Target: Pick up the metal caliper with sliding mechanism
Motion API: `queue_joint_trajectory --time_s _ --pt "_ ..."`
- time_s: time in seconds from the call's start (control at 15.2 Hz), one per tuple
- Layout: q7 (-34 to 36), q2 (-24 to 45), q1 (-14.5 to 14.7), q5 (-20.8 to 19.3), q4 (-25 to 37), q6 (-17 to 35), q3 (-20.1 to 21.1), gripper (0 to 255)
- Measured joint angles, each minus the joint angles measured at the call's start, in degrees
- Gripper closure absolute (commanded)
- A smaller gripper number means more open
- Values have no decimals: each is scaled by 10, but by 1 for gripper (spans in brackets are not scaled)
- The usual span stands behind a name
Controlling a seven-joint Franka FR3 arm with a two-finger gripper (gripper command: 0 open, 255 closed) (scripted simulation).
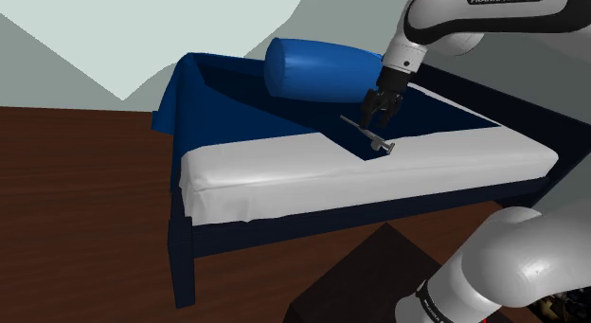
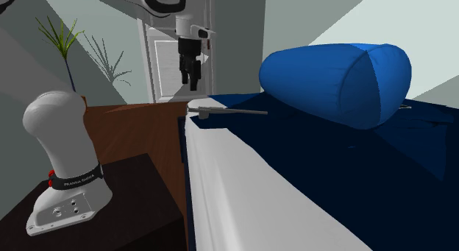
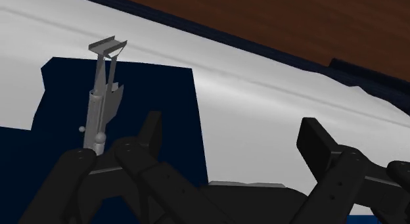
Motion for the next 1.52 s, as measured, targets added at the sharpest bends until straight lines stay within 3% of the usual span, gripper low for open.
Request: queue_joint_trajectory --time_s 0.73,1.32,1.39,1.52 --pt "12 231 -48 18 181 11 -71 0" --pt "6 261 -54 25 156 61 -78 0" --pt "5 262 -54 25 155 62 -78 255" --pt "5 263 -54 26 154 64 -78 255"
